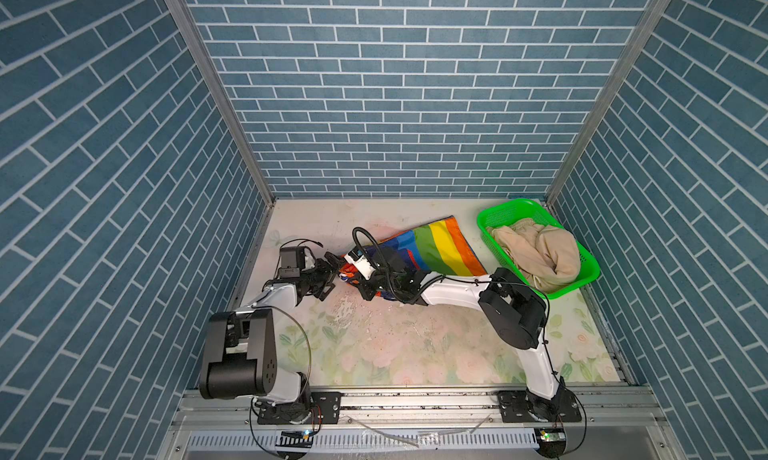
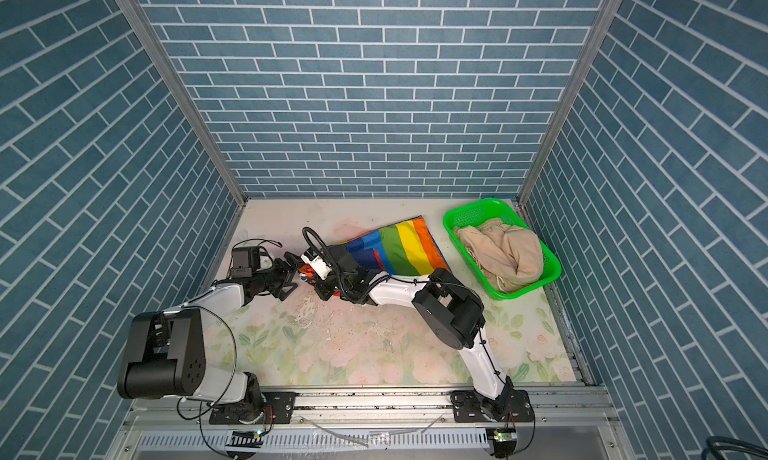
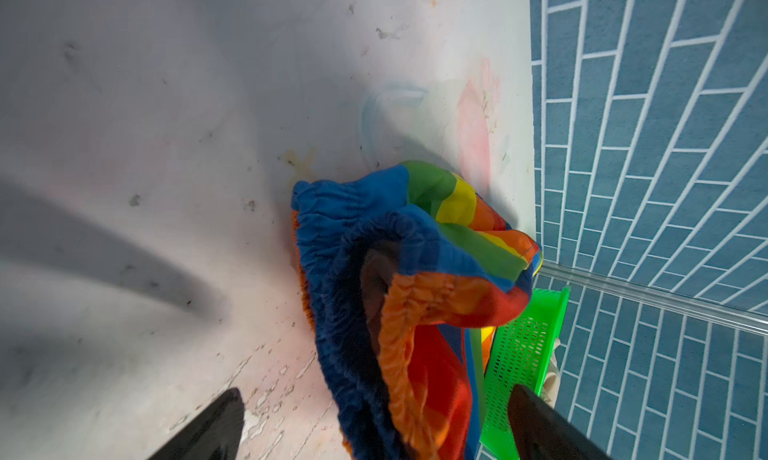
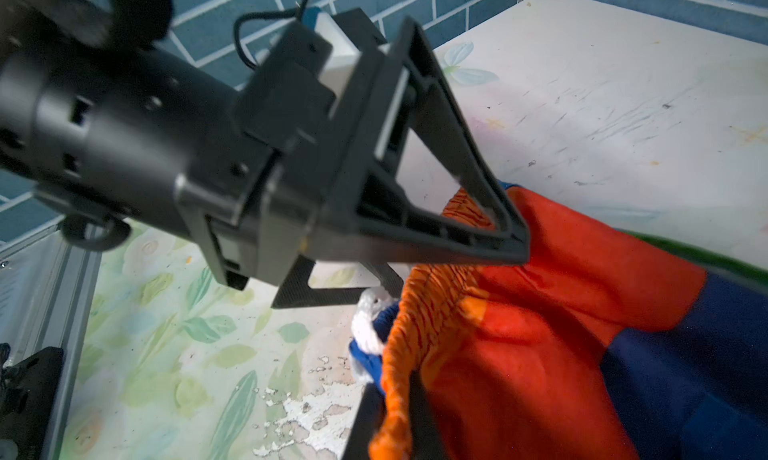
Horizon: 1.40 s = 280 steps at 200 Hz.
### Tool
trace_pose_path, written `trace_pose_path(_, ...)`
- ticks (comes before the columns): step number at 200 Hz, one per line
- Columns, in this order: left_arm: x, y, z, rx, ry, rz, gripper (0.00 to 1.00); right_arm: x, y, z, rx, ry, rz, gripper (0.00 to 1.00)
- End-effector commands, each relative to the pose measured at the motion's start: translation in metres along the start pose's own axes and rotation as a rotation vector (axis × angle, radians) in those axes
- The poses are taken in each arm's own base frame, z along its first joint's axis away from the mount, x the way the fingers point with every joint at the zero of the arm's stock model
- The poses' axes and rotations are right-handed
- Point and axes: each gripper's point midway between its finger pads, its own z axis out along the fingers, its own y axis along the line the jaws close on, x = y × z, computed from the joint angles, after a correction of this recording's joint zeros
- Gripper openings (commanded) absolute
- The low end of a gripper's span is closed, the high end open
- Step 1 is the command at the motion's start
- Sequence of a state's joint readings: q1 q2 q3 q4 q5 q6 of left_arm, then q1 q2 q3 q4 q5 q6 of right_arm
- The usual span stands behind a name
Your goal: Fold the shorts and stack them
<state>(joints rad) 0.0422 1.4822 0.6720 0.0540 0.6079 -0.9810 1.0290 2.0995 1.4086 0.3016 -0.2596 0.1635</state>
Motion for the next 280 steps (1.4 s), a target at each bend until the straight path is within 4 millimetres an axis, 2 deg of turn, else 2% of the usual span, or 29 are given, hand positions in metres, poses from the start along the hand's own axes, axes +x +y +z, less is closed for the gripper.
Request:
trace_pose_path(1, 0.008, 0.000, 0.019, -0.007, 0.010, 0.004, 0.95, -0.010, 0.003, -0.007, -0.018, -0.053, 0.040, 0.00)
trace_pose_path(24, 0.023, 0.005, 0.036, -0.030, 0.055, 0.006, 0.89, -0.014, 0.002, -0.007, -0.017, -0.064, 0.048, 0.00)
trace_pose_path(38, 0.028, 0.008, 0.045, -0.036, 0.069, 0.002, 0.80, -0.014, 0.003, -0.007, -0.026, -0.069, 0.053, 0.00)
trace_pose_path(50, 0.031, 0.012, 0.051, -0.036, 0.078, -0.017, 0.68, -0.015, 0.006, -0.007, -0.040, -0.072, 0.062, 0.00)
trace_pose_path(68, 0.029, 0.012, 0.056, -0.022, 0.080, -0.034, 0.41, -0.013, 0.009, -0.008, -0.062, -0.069, 0.077, 0.00)
trace_pose_path(81, 0.028, 0.009, 0.058, -0.026, 0.086, -0.024, 0.26, -0.011, 0.013, -0.007, -0.086, -0.055, 0.092, 0.00)
trace_pose_path(90, 0.030, 0.014, 0.058, -0.050, 0.098, -0.022, 0.16, -0.009, 0.017, -0.006, -0.108, -0.042, 0.102, 0.10)
trace_pose_path(93, 0.026, 0.006, 0.058, -0.041, 0.093, -0.006, 0.12, -0.009, 0.018, -0.007, -0.114, -0.039, 0.105, 0.15)
trace_pose_path(104, 0.024, 0.004, 0.055, -0.063, 0.095, 0.019, 0.05, -0.009, 0.021, -0.009, -0.130, -0.029, 0.117, 0.36)
trace_pose_path(116, 0.023, 0.004, 0.052, -0.097, 0.103, 0.048, 0.01, -0.009, 0.024, -0.014, -0.135, -0.019, 0.130, 0.49)
trace_pose_path(137, 0.026, 0.012, 0.043, -0.179, 0.135, 0.101, 0.00, -0.013, 0.016, -0.040, -0.097, -0.025, 0.159, 0.58)
trace_pose_path(159, 0.029, 0.028, 0.029, -0.266, 0.156, 0.144, 0.00, -0.016, -0.020, -0.079, 0.002, -0.059, 0.240, 0.60)
trace_pose_path(170, 0.029, 0.036, 0.020, -0.308, 0.155, 0.160, 0.00, -0.010, -0.044, -0.095, 0.074, -0.045, 0.289, 0.57)
trace_pose_path(179, 0.028, 0.042, 0.013, -0.335, 0.144, 0.171, 0.00, 0.001, -0.064, -0.104, 0.133, -0.006, 0.331, 0.49)
trace_pose_path(183, 0.026, 0.044, 0.010, -0.345, 0.137, 0.173, 0.00, 0.007, -0.071, -0.106, 0.153, 0.019, 0.350, 0.43)
trace_pose_path(193, 0.025, 0.047, 0.003, -0.362, 0.125, 0.180, 0.00, 0.024, -0.081, -0.106, 0.166, 0.067, 0.404, 0.15)
trace_pose_path(200, 0.024, 0.048, -0.002, -0.373, 0.116, 0.184, 0.00, 0.033, -0.086, -0.104, 0.159, 0.089, 0.449, 0.00)
trace_pose_path(214, 0.022, 0.047, -0.011, -0.395, 0.098, 0.202, 0.00, 0.049, -0.086, -0.093, 0.123, 0.139, 0.508, 0.00)
trace_pose_path(235, 0.018, 0.041, -0.026, -0.428, 0.077, 0.234, 0.00, 0.059, -0.078, -0.072, 0.045, 0.188, 0.569, 0.00)
trace_pose_path(280, 0.002, 0.015, -0.068, -0.499, -0.011, 0.334, 0.02, 0.083, -0.073, -0.036, 0.026, 0.302, 0.613, 0.00)
